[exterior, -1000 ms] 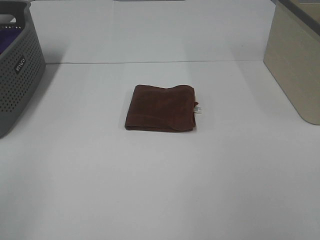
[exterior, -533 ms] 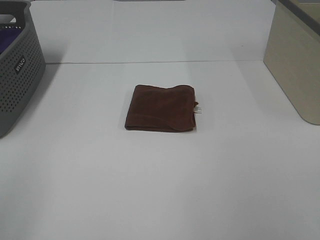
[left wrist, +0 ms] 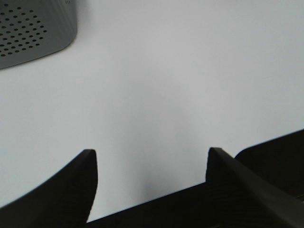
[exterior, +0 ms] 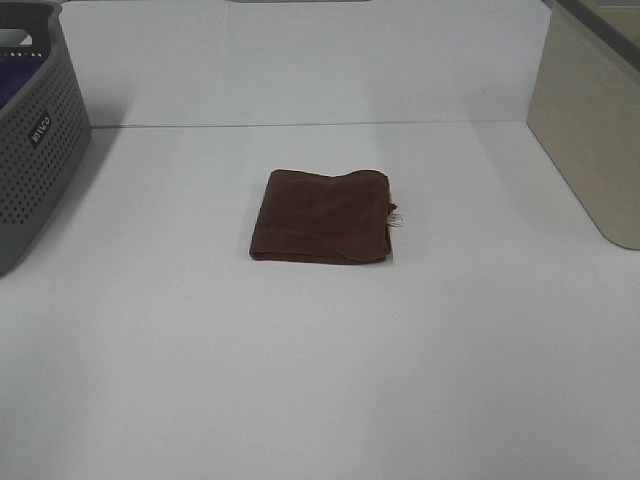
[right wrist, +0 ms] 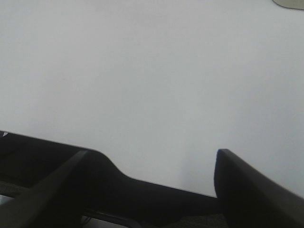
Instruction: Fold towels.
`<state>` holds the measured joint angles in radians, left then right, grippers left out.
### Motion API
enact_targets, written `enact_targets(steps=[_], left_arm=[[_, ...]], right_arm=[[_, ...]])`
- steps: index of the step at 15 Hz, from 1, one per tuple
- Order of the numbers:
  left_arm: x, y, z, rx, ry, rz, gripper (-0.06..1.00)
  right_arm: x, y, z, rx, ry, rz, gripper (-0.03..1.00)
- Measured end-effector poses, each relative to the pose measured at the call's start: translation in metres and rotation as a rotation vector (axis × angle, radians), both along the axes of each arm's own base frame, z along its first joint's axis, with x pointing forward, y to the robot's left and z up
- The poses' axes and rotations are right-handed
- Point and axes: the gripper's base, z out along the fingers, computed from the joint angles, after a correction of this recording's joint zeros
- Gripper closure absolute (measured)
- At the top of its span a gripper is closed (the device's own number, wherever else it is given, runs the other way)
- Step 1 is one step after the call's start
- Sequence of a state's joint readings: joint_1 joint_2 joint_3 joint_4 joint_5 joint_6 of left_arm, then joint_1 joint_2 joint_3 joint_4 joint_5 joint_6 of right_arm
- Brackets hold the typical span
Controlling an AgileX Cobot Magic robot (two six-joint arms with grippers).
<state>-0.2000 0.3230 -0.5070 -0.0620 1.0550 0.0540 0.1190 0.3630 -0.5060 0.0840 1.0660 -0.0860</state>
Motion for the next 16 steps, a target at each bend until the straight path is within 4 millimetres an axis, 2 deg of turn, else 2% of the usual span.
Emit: enact_targets(steps=[3, 6, 10, 14, 16], left_arm=[[-0.003, 0.002, 0.001, -0.004, -0.023, 0.032, 0.31], [-0.022, 0.008, 0.005, -0.019, -0.151, 0.147, 0.31], [-0.046, 0.009, 0.006, -0.037, -0.307, 0.158, 0.31], [-0.049, 0.009, 0.005, -0.038, -0.321, 0.157, 0.31], [-0.049, 0.009, 0.005, -0.038, -0.321, 0.157, 0.31]], right_arm=[[0.0, 0.0, 0.0, 0.007, 0.001, -0.019, 0.28], [-0.01, -0.005, 0.003, 0.011, -0.082, -0.143, 0.28], [-0.03, -0.005, 0.006, 0.016, -0.223, -0.152, 0.28], [-0.051, -0.004, 0.006, 0.025, -0.367, -0.15, 0.28], [-0.052, -0.004, 0.006, 0.027, -0.373, -0.149, 0.28]])
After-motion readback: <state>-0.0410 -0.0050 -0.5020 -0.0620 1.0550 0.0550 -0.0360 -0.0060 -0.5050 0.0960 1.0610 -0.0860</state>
